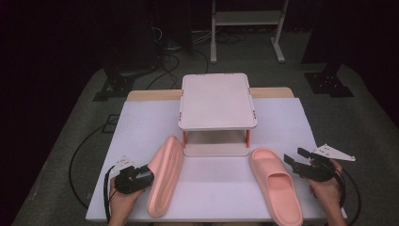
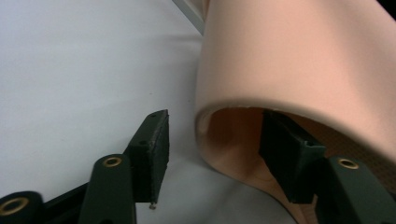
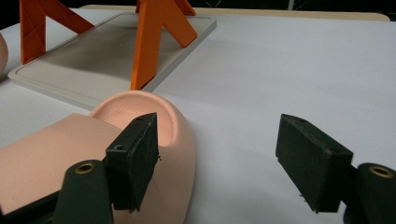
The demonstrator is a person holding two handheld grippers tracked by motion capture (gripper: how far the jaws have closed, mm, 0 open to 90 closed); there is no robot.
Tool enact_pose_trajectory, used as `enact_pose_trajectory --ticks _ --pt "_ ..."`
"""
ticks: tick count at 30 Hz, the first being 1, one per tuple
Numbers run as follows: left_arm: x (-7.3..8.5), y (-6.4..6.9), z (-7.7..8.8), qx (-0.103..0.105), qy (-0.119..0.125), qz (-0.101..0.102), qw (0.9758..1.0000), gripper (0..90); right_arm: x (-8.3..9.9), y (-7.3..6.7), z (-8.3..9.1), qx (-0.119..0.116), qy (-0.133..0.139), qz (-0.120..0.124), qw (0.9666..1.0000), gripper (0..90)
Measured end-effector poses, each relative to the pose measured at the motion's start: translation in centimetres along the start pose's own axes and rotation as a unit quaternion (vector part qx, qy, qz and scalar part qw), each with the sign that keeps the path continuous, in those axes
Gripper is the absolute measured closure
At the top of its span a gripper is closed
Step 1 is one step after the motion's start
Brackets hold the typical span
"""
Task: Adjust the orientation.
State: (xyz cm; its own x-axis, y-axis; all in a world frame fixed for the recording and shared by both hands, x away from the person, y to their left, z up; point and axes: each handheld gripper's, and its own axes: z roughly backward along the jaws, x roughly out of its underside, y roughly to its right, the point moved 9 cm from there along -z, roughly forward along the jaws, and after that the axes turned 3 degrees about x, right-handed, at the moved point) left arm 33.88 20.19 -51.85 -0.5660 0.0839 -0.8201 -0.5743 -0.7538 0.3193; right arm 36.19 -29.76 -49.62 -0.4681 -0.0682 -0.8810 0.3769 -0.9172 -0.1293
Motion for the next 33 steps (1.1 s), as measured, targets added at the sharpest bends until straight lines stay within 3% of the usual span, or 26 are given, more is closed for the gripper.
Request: enact_pose_trajectory --ticks 12,33 --pt "-0.4 0.6 -0.2 0.007 0.003 -0.005 1.0 43.5 -0.1 0.2 0.2 0.0 0.004 -0.005 1.0 29.3" --pt "-1.4 2.7 -0.8 0.021 0.007 -0.035 0.9991 42.8 -0.2 0.2 0.3 -0.001 0.006 -0.006 1.0 29.3"
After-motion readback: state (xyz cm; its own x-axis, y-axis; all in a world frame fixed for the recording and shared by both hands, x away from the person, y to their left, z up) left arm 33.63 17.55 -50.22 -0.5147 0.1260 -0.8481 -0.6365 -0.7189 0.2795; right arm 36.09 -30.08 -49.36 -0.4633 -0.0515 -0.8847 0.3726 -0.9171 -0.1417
